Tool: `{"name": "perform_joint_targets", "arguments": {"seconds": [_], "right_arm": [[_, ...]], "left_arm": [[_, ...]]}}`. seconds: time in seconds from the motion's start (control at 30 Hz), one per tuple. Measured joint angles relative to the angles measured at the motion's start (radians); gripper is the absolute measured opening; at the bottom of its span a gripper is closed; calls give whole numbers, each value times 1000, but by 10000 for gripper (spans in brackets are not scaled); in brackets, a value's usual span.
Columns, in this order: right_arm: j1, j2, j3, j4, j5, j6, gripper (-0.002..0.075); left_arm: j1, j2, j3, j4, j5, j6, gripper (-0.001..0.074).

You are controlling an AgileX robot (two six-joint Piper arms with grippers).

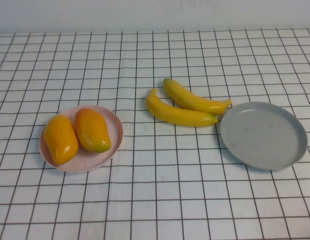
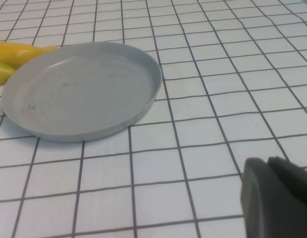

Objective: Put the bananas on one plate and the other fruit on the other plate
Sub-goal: Put another type of fruit in the right plate

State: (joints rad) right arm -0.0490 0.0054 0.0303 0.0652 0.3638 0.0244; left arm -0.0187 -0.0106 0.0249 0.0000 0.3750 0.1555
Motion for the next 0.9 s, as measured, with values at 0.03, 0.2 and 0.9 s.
{"name": "perform_joint_targets", "arguments": {"seconds": [0.03, 0.2, 0.9], "right_arm": [[0, 0, 0, 0, 0, 0, -16], [0, 0, 0, 0, 0, 0, -16], [0, 0, 1, 722, -96, 0, -16]], "left_arm": [[0, 0, 0, 0, 0, 0, -3], [0, 0, 0, 0, 0, 0, -3], [0, 0, 0, 0, 0, 0, -3]]}}
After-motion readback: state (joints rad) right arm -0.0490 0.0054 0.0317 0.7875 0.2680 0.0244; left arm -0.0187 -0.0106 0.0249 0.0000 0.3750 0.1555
